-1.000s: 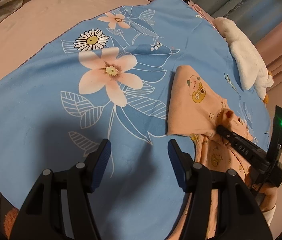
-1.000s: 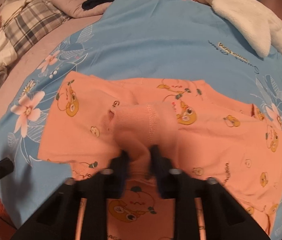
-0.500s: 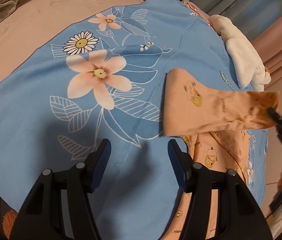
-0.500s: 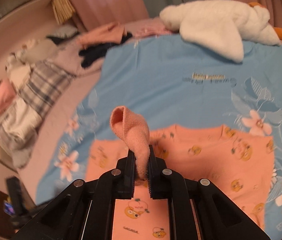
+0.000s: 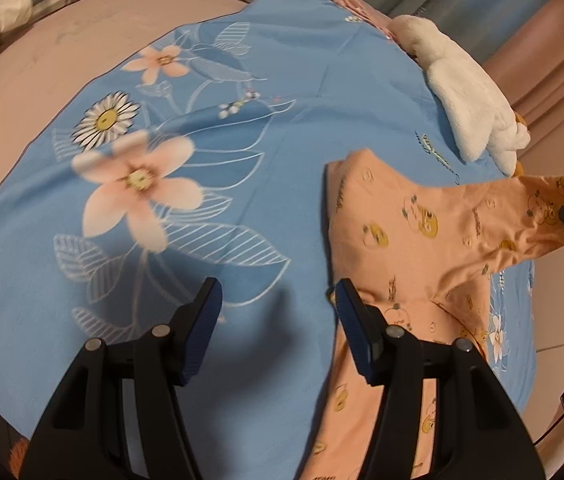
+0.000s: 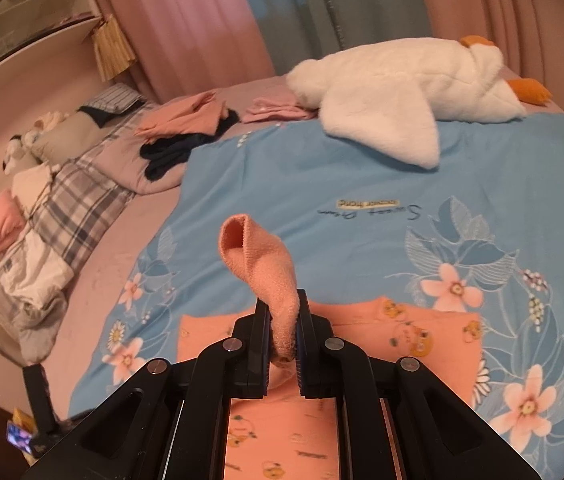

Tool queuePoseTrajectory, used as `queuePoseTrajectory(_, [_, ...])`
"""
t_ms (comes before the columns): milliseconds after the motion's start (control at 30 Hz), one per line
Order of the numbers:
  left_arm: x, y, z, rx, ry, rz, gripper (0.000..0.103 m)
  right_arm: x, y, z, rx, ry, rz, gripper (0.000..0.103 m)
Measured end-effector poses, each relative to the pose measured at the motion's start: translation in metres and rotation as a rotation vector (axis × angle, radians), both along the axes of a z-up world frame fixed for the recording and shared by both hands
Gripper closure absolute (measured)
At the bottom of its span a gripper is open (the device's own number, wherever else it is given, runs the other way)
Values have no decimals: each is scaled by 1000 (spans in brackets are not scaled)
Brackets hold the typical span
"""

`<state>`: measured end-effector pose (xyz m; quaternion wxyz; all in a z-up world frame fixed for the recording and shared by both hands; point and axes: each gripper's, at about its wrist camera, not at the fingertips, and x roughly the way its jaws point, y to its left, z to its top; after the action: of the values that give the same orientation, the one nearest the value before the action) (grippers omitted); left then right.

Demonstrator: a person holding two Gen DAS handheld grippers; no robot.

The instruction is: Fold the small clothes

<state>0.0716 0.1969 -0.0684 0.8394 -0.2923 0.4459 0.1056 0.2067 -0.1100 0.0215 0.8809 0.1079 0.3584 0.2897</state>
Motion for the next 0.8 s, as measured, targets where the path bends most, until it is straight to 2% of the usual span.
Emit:
queuePoseTrajectory(233, [26,-14,1,19,11,-54,46,6,-29,-18,21,43,-50,92])
queuePoseTrajectory(800, [78,-49,-10,69,69,-160,55,18,-73,-78,56,179,-133,92])
